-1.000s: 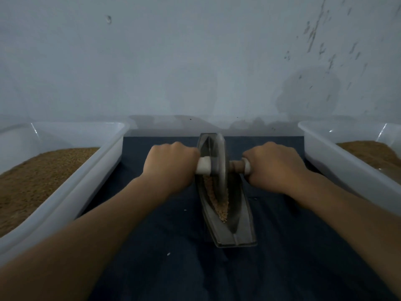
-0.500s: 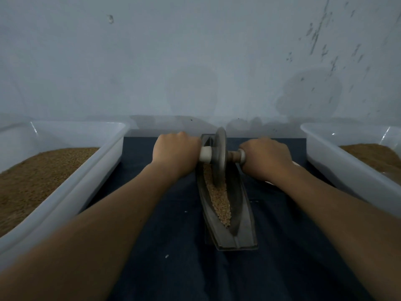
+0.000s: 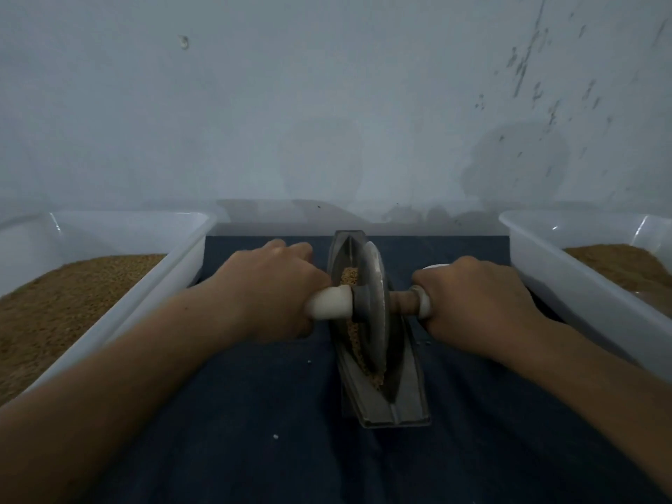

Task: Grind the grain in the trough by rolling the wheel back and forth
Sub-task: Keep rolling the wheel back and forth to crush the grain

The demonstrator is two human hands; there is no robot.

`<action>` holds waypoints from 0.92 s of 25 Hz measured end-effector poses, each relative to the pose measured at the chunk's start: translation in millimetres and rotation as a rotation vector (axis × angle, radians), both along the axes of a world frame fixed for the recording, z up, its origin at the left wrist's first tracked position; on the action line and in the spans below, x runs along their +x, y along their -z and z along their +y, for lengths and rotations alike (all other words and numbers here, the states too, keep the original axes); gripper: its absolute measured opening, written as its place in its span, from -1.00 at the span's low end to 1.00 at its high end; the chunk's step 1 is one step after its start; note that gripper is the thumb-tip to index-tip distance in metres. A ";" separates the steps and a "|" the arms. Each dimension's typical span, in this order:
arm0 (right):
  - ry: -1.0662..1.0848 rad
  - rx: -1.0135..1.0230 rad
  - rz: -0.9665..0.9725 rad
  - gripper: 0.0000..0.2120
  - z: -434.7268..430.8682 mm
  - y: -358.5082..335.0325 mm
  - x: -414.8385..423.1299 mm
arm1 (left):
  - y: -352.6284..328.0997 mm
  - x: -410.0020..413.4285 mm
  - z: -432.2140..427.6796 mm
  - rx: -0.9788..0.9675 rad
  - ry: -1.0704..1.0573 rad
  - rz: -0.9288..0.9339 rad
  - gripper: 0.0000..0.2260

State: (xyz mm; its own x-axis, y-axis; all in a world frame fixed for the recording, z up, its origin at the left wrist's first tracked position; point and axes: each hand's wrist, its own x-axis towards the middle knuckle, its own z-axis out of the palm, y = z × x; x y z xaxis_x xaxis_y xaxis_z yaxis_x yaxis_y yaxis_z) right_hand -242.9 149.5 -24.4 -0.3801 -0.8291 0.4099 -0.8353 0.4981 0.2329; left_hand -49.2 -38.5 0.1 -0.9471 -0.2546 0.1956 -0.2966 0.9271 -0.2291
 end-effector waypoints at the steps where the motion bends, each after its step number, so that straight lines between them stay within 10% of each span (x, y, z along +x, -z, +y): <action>1: 0.000 0.008 -0.011 -0.69 -2.7 2.1 -3.1 | 1.1 -4.6 -2.9 -0.021 -0.025 -0.004 -0.79; 23: -0.179 0.113 -0.189 -0.80 -29.2 -13.3 -22.8 | 19.2 -28.2 -10.3 -0.105 -0.103 0.161 -0.85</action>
